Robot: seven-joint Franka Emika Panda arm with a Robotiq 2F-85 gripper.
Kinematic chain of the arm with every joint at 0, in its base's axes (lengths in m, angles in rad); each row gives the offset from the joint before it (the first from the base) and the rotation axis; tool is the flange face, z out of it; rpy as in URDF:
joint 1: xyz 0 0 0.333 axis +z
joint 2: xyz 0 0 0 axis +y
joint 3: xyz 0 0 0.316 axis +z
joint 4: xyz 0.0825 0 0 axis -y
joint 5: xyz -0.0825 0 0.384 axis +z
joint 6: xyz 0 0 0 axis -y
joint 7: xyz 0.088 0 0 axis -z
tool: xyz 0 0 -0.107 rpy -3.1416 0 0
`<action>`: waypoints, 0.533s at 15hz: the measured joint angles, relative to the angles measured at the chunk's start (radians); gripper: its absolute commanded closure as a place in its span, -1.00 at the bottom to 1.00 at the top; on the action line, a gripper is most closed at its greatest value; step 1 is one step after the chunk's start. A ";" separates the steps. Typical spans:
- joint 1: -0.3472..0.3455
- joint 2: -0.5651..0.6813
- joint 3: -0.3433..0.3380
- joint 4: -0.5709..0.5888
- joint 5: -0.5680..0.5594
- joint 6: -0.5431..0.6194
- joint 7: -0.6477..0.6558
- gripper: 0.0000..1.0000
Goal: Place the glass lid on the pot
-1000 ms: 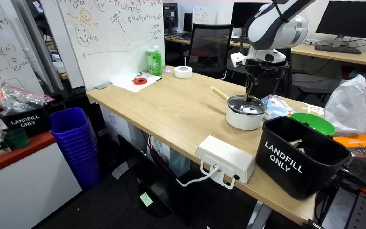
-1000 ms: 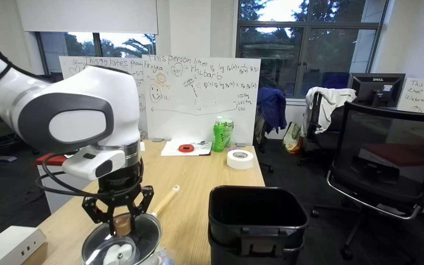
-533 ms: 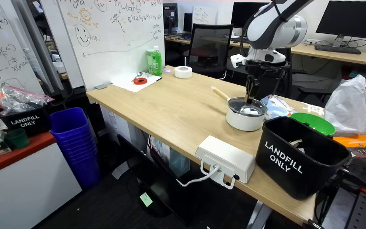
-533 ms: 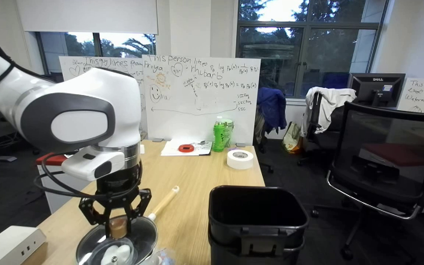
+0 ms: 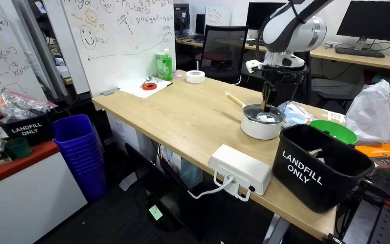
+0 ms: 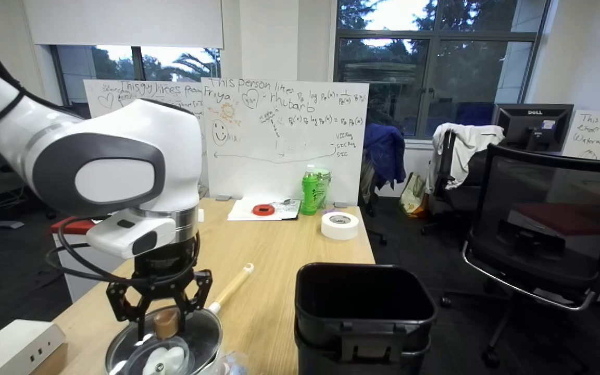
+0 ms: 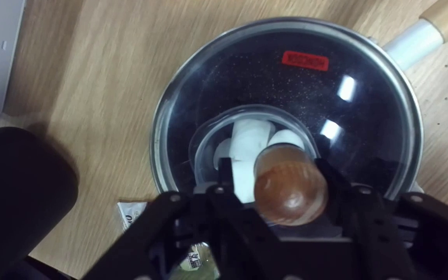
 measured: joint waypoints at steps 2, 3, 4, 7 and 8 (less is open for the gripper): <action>0.000 0.001 0.001 0.000 0.004 -0.015 0.000 -0.97; 0.000 0.003 0.001 0.000 0.005 -0.020 0.000 -1.00; 0.000 0.004 0.001 0.000 0.006 -0.025 0.000 -1.00; -0.001 0.012 0.001 0.000 0.007 -0.027 0.000 -1.00; -0.001 0.012 0.001 0.000 0.007 -0.026 0.000 -1.00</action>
